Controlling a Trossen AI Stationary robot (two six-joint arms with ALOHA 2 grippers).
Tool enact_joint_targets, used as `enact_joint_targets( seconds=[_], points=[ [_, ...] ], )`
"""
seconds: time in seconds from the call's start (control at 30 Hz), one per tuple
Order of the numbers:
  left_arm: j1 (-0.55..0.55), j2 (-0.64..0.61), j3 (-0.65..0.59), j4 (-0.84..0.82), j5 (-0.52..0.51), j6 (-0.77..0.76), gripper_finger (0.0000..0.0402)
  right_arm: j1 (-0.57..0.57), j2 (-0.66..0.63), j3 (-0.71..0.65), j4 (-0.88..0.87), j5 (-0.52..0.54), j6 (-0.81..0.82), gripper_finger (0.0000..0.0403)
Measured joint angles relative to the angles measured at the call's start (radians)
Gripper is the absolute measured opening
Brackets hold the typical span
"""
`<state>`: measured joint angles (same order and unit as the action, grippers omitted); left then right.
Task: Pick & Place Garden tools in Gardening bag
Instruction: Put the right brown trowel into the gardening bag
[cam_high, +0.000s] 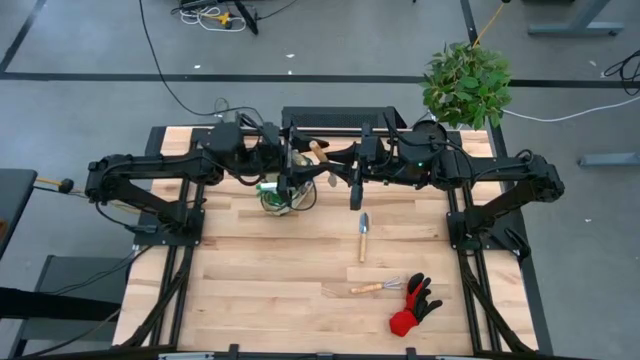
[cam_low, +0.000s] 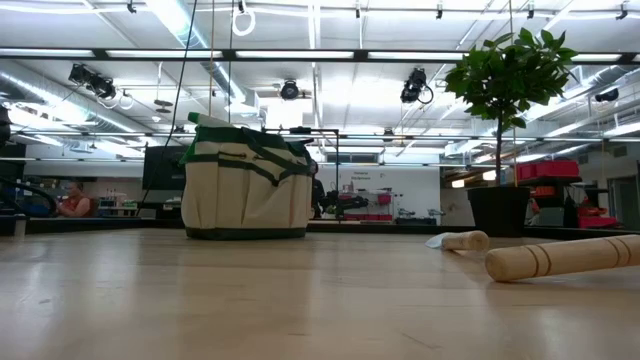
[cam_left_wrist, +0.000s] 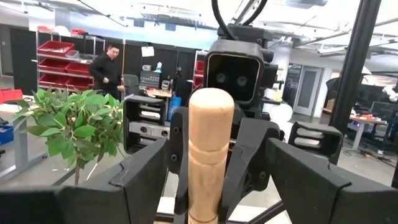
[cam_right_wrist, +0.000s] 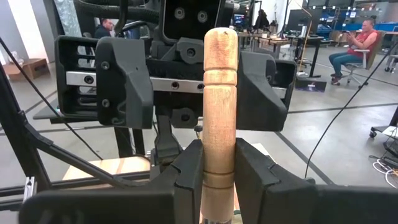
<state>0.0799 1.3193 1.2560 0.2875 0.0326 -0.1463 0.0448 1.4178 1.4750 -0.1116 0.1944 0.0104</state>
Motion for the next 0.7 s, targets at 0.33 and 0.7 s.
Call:
enact_joint_targets(
  seconds=[0.33, 0.7],
  points=[
    [0.000, 0.000, 0.000, 0.002, 0.000, 0.002, 0.0231, 0.000, 0.000, 0.000, 0.000, 0.000, -0.001, 0.0066],
    [0.000, -0.001, 0.000, 0.016, -0.001, 0.004, 0.0158, 0.000, 0.000, 0.000, -0.001, 0.000, -0.003, 0.0066]
  ],
)
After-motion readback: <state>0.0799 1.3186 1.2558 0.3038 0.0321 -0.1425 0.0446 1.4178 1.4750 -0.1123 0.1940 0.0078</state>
